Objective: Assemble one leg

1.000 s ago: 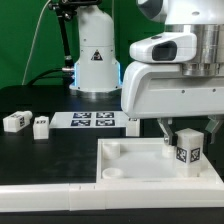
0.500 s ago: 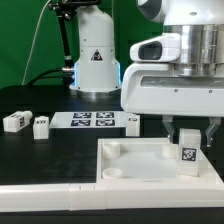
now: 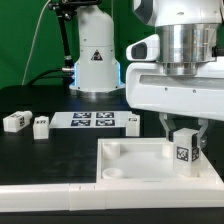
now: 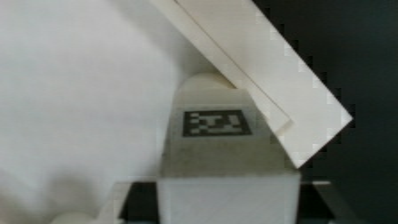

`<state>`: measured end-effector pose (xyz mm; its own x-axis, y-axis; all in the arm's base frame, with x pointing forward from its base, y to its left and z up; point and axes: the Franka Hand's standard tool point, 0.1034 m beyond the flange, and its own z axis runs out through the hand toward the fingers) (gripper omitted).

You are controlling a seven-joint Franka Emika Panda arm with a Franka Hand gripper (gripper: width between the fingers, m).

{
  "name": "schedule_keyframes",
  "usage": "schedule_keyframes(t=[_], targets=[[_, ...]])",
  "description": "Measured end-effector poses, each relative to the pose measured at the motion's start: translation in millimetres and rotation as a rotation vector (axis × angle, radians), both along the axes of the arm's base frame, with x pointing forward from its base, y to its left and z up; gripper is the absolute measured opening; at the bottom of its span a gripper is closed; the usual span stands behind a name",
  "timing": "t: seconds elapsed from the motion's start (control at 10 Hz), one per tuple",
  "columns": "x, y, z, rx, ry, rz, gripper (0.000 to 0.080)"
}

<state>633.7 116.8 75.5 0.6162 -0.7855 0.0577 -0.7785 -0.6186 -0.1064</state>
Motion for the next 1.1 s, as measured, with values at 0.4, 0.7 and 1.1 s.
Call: schedule_keyframes(t=[0.4,0.7,1.1], targets=[[-0.6,0.2,-0.7,0.001,0.004,0.01,0.053],[0.0,2.8,0.1,-0.036,0.007,0.316,0.0642],[-2.3,6.0,-3.9,-0.088,0.003,0.789,0.0649]])
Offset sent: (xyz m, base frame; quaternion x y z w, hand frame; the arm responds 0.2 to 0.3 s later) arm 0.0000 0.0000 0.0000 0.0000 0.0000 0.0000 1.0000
